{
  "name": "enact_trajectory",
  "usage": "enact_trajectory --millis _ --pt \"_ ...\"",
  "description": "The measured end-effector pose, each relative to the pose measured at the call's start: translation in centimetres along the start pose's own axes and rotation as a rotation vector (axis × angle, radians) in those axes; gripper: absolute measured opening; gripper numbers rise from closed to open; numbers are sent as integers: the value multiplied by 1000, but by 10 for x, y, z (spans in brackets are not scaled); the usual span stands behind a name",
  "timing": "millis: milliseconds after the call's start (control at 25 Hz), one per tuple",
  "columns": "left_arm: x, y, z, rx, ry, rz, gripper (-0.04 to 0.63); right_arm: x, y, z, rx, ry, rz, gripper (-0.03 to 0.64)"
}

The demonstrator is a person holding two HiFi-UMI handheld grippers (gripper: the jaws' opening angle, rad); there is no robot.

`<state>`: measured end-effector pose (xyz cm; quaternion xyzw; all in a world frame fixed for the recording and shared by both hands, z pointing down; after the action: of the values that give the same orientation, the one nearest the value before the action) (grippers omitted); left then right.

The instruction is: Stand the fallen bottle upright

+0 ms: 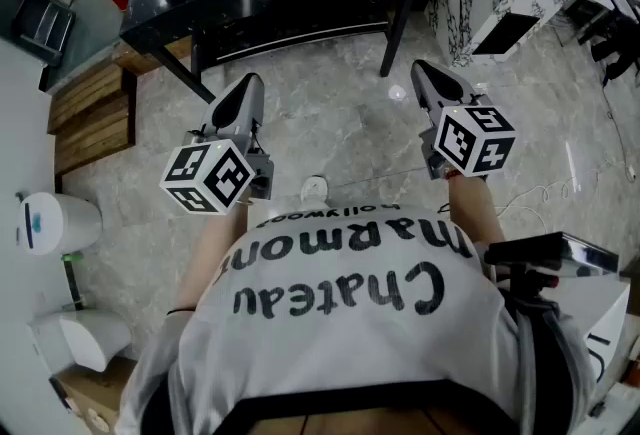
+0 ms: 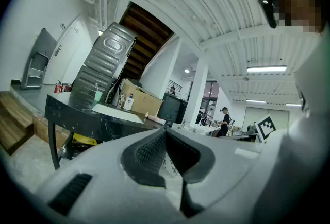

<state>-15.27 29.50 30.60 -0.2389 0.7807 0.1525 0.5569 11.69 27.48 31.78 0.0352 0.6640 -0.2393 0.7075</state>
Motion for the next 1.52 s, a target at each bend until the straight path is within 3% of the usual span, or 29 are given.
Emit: enact_trajectory --millis 320,640,1120,1520 --pt "12 -21 -20 -19 -4 4 15 10 -20 -1 -6 -13 21 12" --pt "39 -80 -74 -66 24 -23 14 38 -76 9 -29 -159 85 12" --pt "62 -111 -131 -128 -4 -33 14 52 -133 0 -83 -89 52 12" --pt "41 -160 -134 -209 30 -88 14 38 -161 32 -120 -106 -9 12"
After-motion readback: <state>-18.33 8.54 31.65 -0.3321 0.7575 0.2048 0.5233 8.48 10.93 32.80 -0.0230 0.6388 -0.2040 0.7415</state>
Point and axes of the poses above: the fingertips, and each gripper's own axes: y backward along the fingers, z to its right, x out of its top, the point moved 2 cm from there along y, backward along the fingers, and after that the axes turned 4 degrees about -x, right-handed, at the moved point
